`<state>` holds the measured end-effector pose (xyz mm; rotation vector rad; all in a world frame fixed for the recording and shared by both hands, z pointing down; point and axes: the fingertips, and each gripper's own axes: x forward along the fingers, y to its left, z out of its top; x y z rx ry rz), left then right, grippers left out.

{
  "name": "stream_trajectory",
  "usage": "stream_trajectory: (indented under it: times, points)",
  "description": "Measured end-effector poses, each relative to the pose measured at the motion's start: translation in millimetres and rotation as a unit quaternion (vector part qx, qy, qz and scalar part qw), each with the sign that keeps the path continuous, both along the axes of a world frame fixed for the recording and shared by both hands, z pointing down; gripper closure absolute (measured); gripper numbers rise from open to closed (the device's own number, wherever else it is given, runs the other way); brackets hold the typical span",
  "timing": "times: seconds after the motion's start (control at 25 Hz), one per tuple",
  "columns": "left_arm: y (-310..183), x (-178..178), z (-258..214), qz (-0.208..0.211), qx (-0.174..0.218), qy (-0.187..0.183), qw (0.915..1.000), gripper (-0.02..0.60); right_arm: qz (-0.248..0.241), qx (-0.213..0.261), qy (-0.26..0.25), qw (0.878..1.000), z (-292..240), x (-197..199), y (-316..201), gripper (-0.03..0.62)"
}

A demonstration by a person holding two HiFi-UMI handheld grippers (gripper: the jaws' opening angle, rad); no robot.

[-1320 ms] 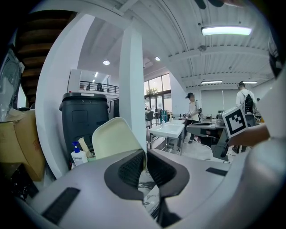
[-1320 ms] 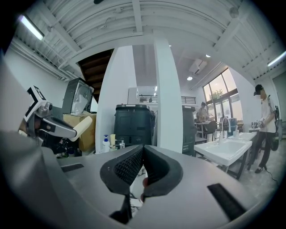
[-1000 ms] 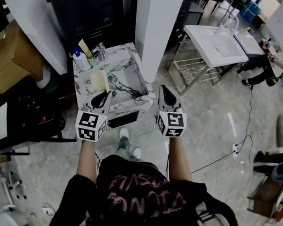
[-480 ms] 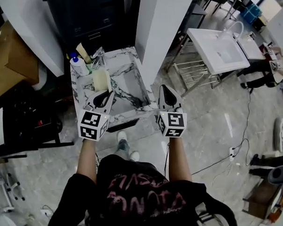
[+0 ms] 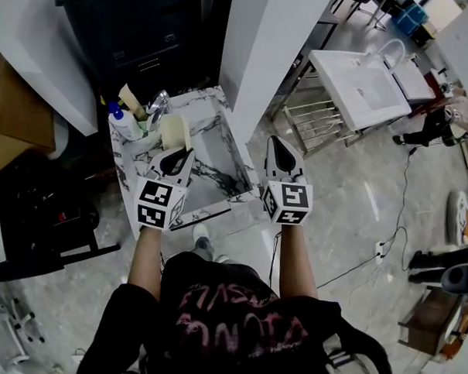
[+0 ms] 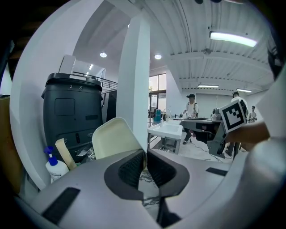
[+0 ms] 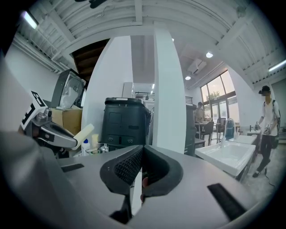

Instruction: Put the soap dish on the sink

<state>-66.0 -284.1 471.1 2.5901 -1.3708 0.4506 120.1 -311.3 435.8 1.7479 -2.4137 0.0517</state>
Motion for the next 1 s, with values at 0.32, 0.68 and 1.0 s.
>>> stream_trajectory:
  times: [0.32, 0.68, 1.0]
  points:
    - [-25.1, 0.3, -4.7, 0.027, 0.005, 0.005, 0.9996, 0.546, 0.018, 0.014, -0.006, 1.000, -12.3, -5.2, -19.2, 0.582]
    - [-42.4, 0.6, -4.5, 0.030, 0.001, -0.002, 0.9996, 0.546, 0.025, 0.024, -0.014, 0.999, -20.8, -1.2, -28.4, 0.581]
    - [-62.7, 6.9, 6.8, 0.026, -0.010, -0.009, 0.9996, 0.546, 0.017, 0.028, -0.012, 0.999, -19.4, 2.6, -51.4, 0.580]
